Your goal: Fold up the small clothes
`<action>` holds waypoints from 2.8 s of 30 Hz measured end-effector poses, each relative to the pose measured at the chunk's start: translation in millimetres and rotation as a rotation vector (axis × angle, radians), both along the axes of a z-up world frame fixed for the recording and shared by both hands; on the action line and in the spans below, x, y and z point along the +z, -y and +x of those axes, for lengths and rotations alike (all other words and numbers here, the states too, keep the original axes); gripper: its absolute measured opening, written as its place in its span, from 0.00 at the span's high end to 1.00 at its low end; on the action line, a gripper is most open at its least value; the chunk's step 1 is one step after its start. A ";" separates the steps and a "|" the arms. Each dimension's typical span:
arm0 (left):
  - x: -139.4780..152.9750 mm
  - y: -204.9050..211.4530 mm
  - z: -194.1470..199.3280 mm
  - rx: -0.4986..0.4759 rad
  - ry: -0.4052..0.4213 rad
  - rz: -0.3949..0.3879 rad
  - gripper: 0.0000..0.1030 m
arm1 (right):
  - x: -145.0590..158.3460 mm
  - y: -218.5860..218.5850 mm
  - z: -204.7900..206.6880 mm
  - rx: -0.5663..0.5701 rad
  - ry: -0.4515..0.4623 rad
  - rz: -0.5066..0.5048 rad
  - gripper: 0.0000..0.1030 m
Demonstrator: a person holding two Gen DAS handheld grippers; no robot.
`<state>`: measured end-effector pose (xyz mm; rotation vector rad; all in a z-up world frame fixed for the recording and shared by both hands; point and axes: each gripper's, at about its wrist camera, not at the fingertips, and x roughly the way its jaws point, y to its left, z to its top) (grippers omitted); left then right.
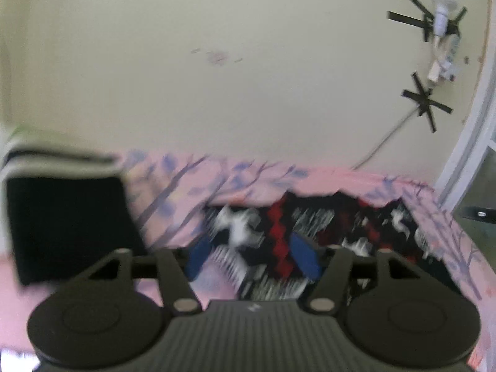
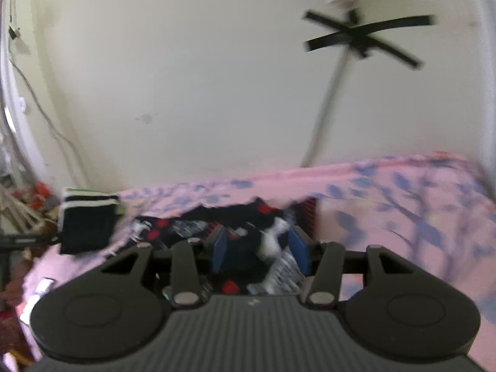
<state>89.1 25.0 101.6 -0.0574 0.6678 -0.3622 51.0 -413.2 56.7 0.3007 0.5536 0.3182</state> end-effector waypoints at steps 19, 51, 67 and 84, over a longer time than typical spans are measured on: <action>-108.6 132.3 196.2 -0.124 -0.275 0.124 0.73 | -92.4 -73.7 213.4 0.121 -0.292 -0.099 0.59; -77.9 46.8 -138.1 -0.247 -0.144 -0.117 0.70 | -81.4 -115.5 -167.5 0.092 0.035 -0.222 0.67; -67.2 -10.2 -43.2 0.059 -0.145 -0.159 0.74 | -72.9 -28.2 -126.8 -0.167 -0.010 -0.078 0.64; -59.1 -14.9 -56.6 0.056 -0.002 -0.120 0.57 | -53.9 -31.2 -154.6 -0.290 0.109 -0.108 0.48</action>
